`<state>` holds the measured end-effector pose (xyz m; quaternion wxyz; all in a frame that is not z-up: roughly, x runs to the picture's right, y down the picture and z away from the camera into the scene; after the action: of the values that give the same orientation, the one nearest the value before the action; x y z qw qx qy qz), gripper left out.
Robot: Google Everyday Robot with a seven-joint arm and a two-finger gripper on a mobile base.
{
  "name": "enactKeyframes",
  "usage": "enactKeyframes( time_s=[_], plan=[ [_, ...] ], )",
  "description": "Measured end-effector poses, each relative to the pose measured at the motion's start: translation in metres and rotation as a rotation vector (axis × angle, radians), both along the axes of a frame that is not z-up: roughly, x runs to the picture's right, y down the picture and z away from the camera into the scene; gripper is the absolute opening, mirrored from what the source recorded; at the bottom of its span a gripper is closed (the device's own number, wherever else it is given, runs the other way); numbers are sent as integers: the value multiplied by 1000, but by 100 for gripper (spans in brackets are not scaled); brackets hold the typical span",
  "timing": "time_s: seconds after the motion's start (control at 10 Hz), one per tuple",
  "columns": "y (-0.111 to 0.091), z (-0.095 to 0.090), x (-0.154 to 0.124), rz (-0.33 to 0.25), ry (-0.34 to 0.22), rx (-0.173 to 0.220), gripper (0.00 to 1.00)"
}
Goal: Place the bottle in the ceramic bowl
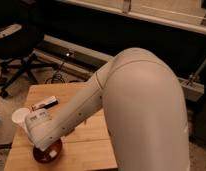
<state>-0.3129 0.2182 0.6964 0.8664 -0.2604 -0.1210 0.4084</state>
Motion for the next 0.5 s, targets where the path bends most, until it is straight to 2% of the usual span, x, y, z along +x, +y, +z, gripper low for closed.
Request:
enactKeyframes(
  time_s=[0.3, 0.5],
  plan=[
    [-12, -12, 11, -31, 23, 66, 53],
    [-15, -20, 17, -48, 37, 96, 53]
  ],
)
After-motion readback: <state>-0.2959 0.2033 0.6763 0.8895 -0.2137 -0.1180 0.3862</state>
